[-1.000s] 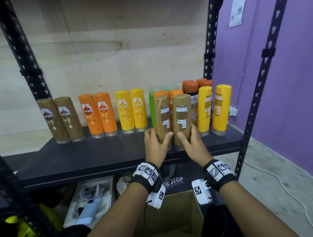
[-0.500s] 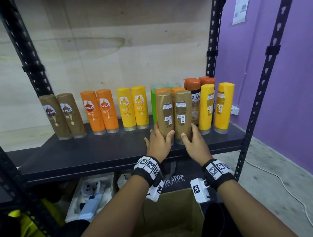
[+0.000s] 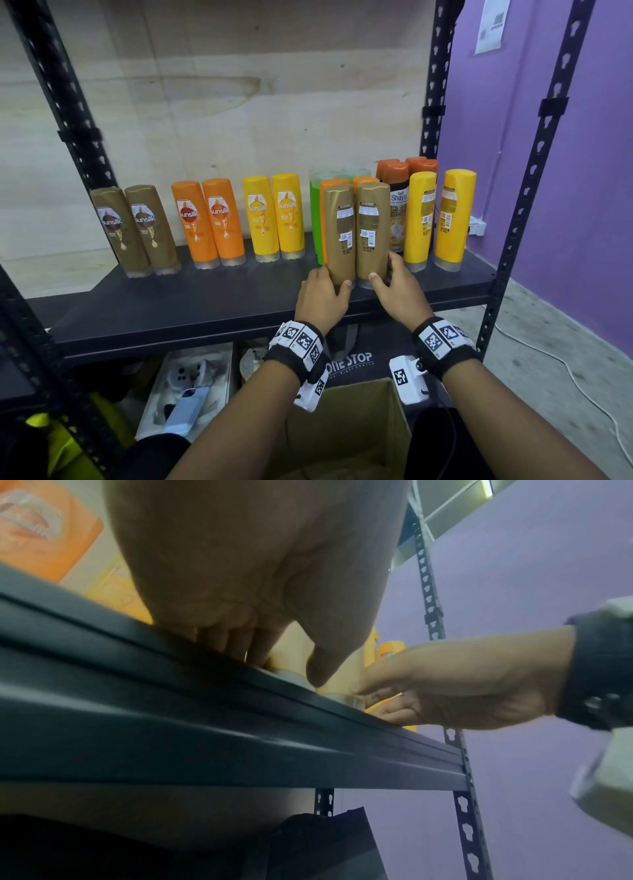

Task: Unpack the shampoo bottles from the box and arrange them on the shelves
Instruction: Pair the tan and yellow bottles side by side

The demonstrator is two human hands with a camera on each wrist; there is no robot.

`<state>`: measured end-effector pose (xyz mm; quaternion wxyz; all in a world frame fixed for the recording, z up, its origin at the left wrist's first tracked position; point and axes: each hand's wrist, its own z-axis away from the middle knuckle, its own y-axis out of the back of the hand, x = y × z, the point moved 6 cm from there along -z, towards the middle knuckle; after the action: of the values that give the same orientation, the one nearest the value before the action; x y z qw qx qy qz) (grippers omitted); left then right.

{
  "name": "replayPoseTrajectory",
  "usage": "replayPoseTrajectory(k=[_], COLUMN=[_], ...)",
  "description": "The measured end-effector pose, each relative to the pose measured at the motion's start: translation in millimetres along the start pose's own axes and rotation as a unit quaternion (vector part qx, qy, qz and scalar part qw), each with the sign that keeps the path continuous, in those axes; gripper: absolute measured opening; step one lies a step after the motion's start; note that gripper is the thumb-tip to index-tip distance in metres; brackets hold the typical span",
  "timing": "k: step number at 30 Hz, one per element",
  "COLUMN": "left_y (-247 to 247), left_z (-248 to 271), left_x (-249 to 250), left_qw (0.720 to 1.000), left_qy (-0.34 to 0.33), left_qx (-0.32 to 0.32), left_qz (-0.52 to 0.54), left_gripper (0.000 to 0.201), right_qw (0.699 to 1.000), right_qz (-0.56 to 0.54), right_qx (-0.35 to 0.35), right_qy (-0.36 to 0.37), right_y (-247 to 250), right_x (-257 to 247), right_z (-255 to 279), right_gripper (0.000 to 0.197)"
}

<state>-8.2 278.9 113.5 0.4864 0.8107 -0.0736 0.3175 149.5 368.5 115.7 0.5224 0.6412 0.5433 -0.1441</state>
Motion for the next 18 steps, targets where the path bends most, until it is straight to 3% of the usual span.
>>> replayPoseTrajectory(k=[6,18], left_y=[10.1,15.9], left_z=[27.7,30.3], left_x=[1.1,71.6], left_qw=[0.989,0.994], left_qy=[-0.058,-0.107], left_qx=[-0.019,-0.010], left_qz=[-0.136,-0.006], left_gripper=[0.046,0.033], right_qw=[0.983,0.980], right_qz=[0.157,0.194], right_qx=[-0.093,-0.054], right_qy=[-0.012,-0.001], right_y=[11.0,67.0], right_x=[-5.6,-3.8], right_z=[0.3,23.3], right_gripper=[0.055,0.038])
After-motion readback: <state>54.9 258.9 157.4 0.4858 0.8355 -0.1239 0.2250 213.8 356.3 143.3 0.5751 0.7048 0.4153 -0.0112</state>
